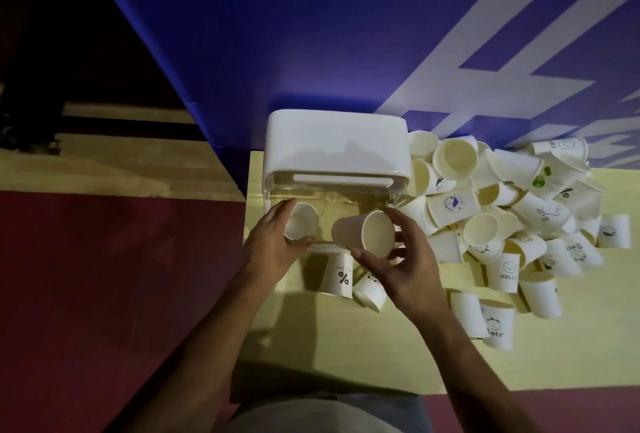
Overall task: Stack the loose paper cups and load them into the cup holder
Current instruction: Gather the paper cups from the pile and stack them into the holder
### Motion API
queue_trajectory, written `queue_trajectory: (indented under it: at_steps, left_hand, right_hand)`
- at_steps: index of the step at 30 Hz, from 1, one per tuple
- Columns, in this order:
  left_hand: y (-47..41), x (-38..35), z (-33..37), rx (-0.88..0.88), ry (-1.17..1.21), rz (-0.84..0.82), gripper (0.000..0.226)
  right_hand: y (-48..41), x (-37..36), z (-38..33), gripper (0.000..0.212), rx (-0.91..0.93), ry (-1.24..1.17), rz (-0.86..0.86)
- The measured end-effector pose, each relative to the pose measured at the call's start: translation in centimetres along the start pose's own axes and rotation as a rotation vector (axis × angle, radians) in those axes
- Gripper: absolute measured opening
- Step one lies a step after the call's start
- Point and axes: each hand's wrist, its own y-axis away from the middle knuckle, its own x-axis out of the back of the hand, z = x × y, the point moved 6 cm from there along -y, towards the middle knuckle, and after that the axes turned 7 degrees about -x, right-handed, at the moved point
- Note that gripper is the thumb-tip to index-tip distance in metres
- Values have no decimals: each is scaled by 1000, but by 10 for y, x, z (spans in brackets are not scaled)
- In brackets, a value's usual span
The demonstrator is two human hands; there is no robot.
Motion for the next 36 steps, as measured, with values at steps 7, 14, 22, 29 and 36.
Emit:
queue_trajectory:
  at_steps: [7,14,22,29,36]
  left_hand:
    - [-2,-6,-14,35,113,-46,106]
    - [17,14,-23,26,323,-35,83]
    - [11,23,-11,60,388,-4,41]
    - [4,14,-15,11,192,-65,50]
    - [2,15,-12,-23,150,-51,51]
  right_hand:
    - [-14,-51,-37,83,224,106,-78]
    - [-36,-95,-24,91,316,327,-141]
    - [-55,-123,7,75,229,468,-275]
    - [-55,-124,14,81,172,464,-287]
    - [-54,-123,13,80,155,539,-299]
